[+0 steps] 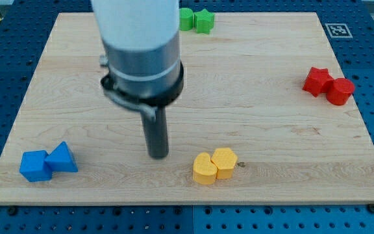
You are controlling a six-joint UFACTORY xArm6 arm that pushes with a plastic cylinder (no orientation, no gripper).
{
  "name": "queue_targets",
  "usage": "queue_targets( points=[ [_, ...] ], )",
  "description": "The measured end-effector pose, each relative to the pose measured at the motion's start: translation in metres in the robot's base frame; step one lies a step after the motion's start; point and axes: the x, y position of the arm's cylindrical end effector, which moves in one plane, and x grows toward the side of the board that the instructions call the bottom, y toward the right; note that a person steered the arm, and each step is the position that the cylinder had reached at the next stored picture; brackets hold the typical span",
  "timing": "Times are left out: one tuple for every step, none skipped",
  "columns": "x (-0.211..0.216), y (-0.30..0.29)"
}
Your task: Move the arm to the bottom left of the board
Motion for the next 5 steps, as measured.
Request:
queue_targets(
  points=[
    [0.047, -0.03],
    [0.048, -0.051],
    [0.048, -0.13],
    [0.048, -0.149],
    [0.047, -0.172]
  ],
)
